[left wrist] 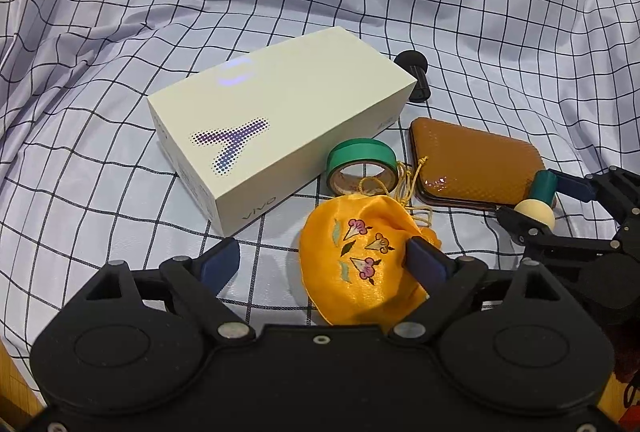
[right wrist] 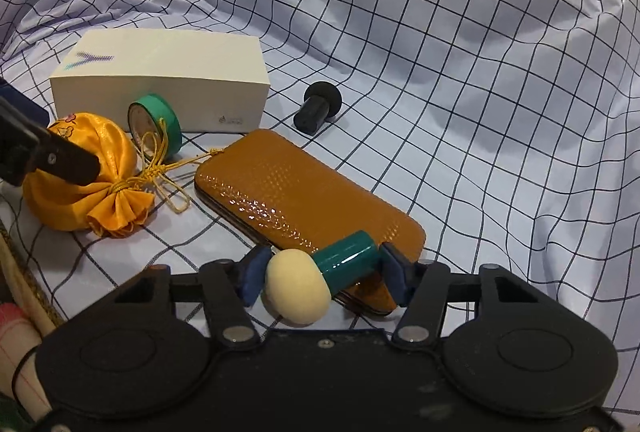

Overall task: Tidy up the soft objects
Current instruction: 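Grasp the cream sponge by its teal handle with the right tool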

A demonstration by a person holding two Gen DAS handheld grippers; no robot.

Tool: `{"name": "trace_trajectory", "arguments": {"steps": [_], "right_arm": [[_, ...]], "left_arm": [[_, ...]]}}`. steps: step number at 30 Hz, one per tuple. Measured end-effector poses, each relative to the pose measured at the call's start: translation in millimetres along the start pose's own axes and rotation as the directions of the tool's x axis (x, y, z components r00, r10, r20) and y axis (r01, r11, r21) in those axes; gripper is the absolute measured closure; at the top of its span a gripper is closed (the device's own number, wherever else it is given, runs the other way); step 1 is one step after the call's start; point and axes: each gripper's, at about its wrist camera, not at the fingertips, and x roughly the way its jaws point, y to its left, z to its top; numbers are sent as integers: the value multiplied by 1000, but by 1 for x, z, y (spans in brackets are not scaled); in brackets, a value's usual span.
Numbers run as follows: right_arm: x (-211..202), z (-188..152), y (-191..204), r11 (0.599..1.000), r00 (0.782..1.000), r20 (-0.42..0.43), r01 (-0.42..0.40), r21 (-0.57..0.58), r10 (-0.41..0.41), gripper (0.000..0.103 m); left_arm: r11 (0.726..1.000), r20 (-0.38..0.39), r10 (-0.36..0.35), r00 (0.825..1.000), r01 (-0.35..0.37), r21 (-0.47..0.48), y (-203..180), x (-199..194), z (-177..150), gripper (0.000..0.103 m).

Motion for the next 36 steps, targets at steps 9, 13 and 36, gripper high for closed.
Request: {"name": "trace_trajectory", "arguments": {"steps": [9,13,36], "right_arm": [[-10,0,-9,993,1000,6,29,117,-30,47],[-15,-1,-14,979,1000,-8,26,200,-25,46],[-27,-17,-18,929,998,-63,40,369,-18,46]], "left_arm": [[1000,4,-3,1000,3,4,1,-1,1,16],[1000,14,-10,1000,10,9,-1,-3,1,16],[990,7,14,1000,-15,144,-33,18,8,9]]}}
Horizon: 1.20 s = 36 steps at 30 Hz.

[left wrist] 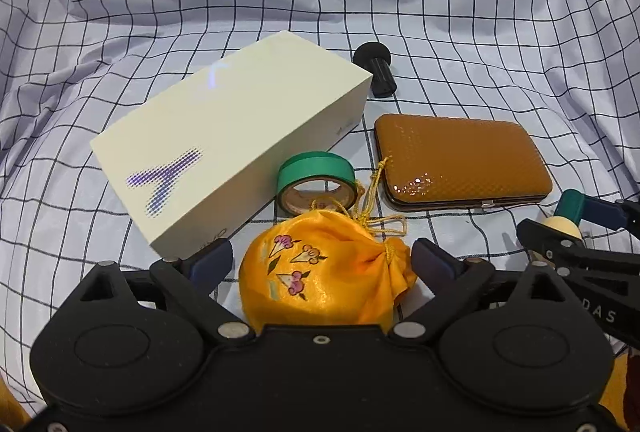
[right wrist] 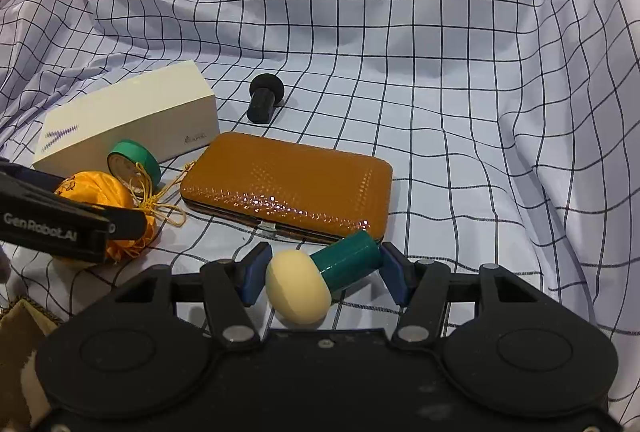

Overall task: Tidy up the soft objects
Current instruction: 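Grasp the cream sponge by its teal handle with the right tool, then carry the orange pouch and cream sponge with both tools to the basket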

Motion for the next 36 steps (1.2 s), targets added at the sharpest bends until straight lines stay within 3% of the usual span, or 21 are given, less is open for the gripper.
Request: {"name": "trace_trajectory", "arguments": {"steps": [3,12,20,36], "right_arm": [[0,-1,0,1000,1000,-1,1,7,-1,46],[-6,-2,-1,998,1000,3,2,57,-2,46],[-25,-3,1,997,1000,30,2,83,-5,46],[-96,-22,12,990,994,108,-41,138,26,46]], "left_arm": [[1000,2,-15,1000,15,7,-1,1,0,20],[1000,25,-22,999,22,0,1,-11,-1,33],[999,42,-30,999,31,-16,4,-27,-5,35],[998,107,-55,993,58,-19,9,-96,-32,35]]}}
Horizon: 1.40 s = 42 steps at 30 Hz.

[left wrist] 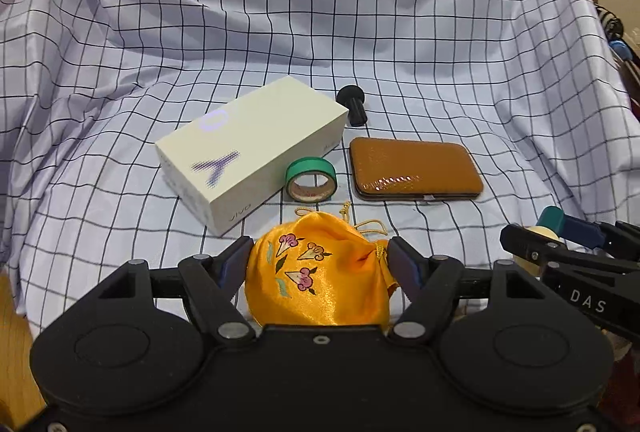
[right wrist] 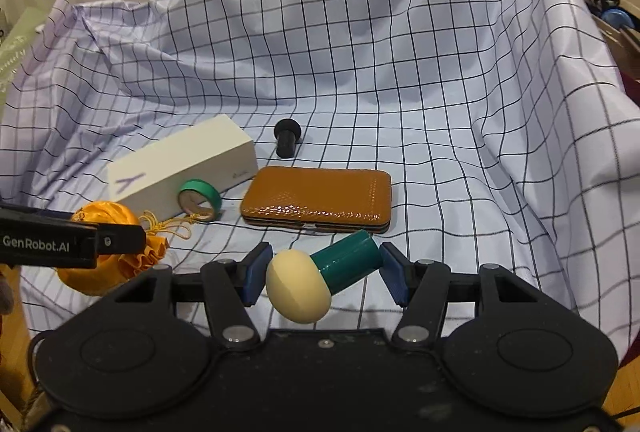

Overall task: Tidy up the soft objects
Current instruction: 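Carry the orange pouch and cream sponge with both tools to the basket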

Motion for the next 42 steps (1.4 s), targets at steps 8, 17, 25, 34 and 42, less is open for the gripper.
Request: {"name": "trace_trajectory", "arguments": {"steps": [8,17,25,34,42], "right_arm": [[-36,-14,4,999,999,20,-35,42,34,45],[-68,-33,10,993,997,27,-72,91,70,45],[-94,-45,13,987,997,40,-69,147,64,45],[-111,-58,18,982,998,34,-67,177,62,45],[-125,-66,22,982,997,40,-65,179,59,45]], "left_arm": [[1000,-4,-18,1000,18,5,-5,-25,-21,35],[1000,-12,-27,1000,27,-10,-8,-47,-49,35],[998,-31,-58,998,57,-15,-18,-61,-77,35],[996,-45,-77,996,75,-37,-24,-68,-97,35],[996,-45,-78,996,76,-43,-29,-73,-110,35]]}}
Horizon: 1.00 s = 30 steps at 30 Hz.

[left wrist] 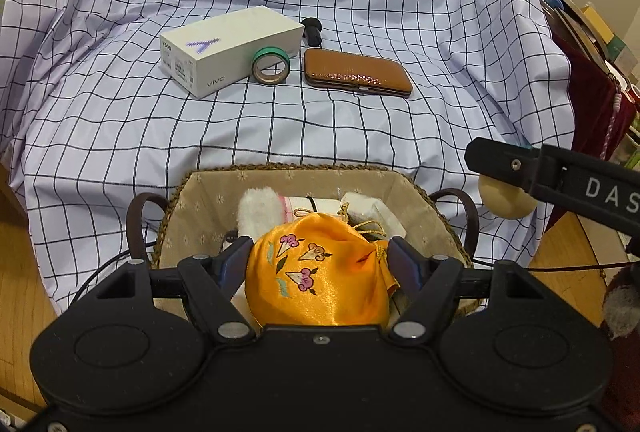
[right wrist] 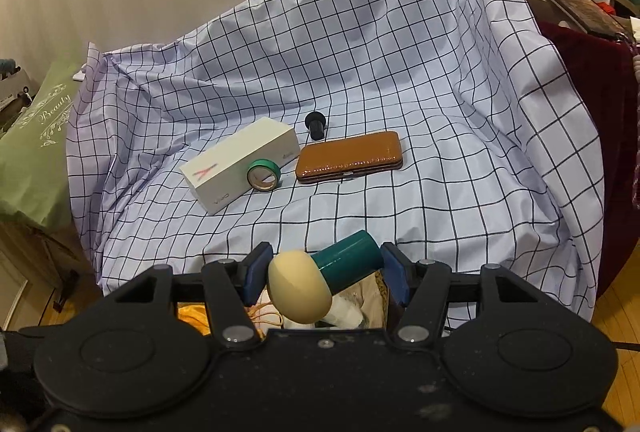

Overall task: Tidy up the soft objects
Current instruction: 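Carry the orange pouch and cream sponge with both tools to the basket, then open the left tool to drop the pouch while the right tool drops the sponge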

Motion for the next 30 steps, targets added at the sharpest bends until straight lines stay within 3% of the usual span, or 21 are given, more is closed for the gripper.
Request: {"name": "trace_trajectory", "arguments": {"steps": [16,19,30], "right_arm": [[-5,-12,6,1000,1000,-17,18,-6,-18,45],[-4,-13,8,1000,1000,-25,16,-12,-16,45],[2,-16,9,1000,998,-56,21,-21,-23,44]], "left_arm": [[999,36,0,999,2,-38,6,-8,-8,33],[999,48,18,999,-16,-46,9,-11,-10,29],[993,66,109,992,-105,-61,10,-16,-16,28]]}}
